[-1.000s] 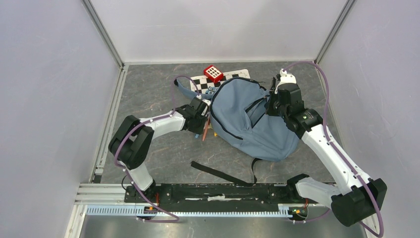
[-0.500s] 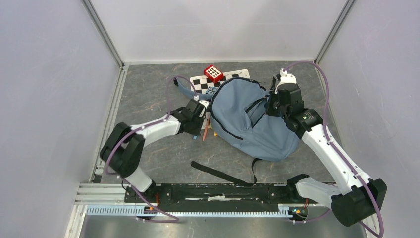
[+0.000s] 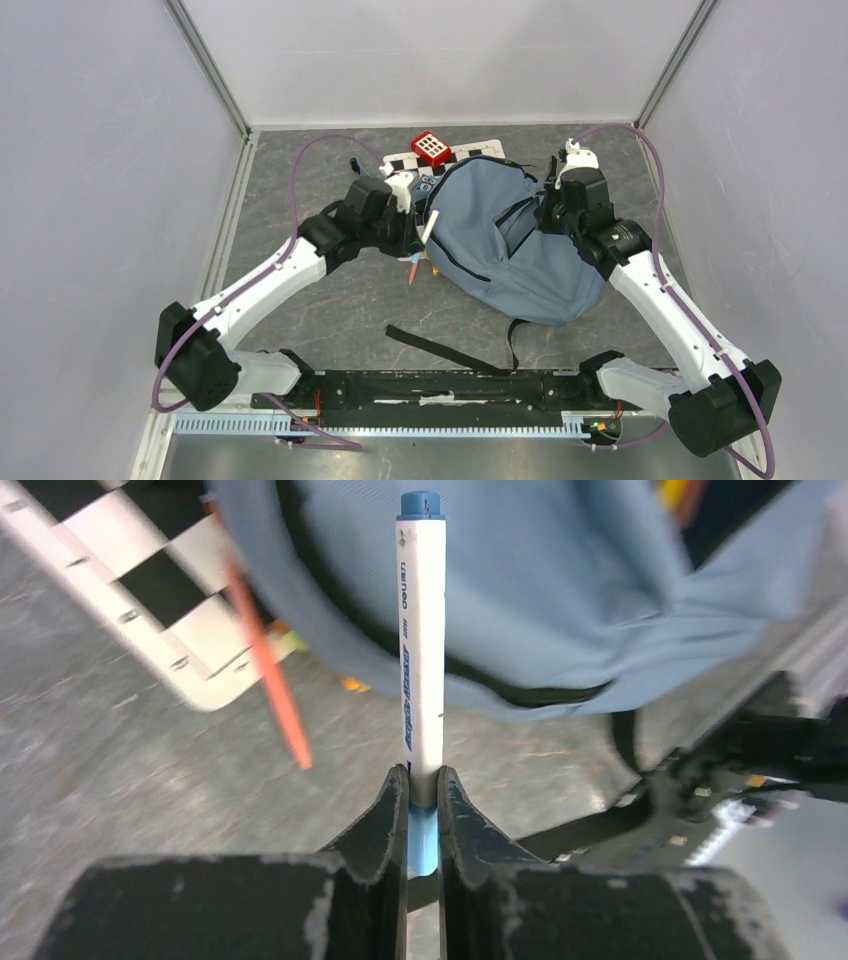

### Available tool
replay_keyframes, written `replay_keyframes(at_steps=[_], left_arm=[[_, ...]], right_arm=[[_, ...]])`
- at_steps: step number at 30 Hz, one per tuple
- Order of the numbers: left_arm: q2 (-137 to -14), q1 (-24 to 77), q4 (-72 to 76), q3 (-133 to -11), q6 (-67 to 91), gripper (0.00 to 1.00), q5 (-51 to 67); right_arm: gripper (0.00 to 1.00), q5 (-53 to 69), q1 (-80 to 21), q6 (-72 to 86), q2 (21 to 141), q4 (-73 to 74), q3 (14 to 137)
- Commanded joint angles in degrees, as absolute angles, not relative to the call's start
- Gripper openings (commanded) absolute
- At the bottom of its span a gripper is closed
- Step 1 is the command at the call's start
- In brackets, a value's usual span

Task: Pack the student bag
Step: Pick up the stationery from the center of the board, then place the stationery in the student bag.

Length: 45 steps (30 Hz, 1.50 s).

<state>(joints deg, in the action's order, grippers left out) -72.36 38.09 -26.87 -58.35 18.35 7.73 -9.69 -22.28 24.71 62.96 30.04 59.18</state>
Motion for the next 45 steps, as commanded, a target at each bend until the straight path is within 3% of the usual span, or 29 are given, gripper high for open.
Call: replay_keyframes(at_steps=[1, 8, 20, 30, 36, 38, 45], left_arm=[[-79.58, 39.68, -32.24, -69.93, 24.87, 0.02, 22.30], [-94.23, 43.97, -32.73, -83.78, 25.82, 0.02, 34.24], [-114.54, 45.81, -31.11, -102.35, 28.93, 0.02, 35.42], [-119.64, 46.39, -6.64, -100.83, 42.00, 0.02, 31.86], [-121.86, 49.00, -7.29, -102.12, 38.59, 0.02, 29.84], [-121.62, 49.45, -8.45, -101.81, 37.01, 0.06, 28.35], [-119.40, 49.74, -9.58, -99.20, 34.13, 0.38, 24.03]], right_arm=[[0.00, -8.88, -22.57, 25.61, 61.14, 26.30, 60.53], [0.00, -9.15, -22.54, 25.67, 60.17, 26.66, 60.15], [0.00, -7.49, -22.59, 26.26, 59.77, 26.11, 59.37], [0.00, -7.73, -22.58, 26.13, 59.56, 26.11, 59.26], [0.00, -8.00, -22.58, 25.93, 59.51, 26.24, 59.03], [0.00, -8.00, -22.59, 26.00, 59.51, 26.21, 58.89], [0.00, -8.56, -22.58, 26.08, 59.53, 26.42, 58.81]])
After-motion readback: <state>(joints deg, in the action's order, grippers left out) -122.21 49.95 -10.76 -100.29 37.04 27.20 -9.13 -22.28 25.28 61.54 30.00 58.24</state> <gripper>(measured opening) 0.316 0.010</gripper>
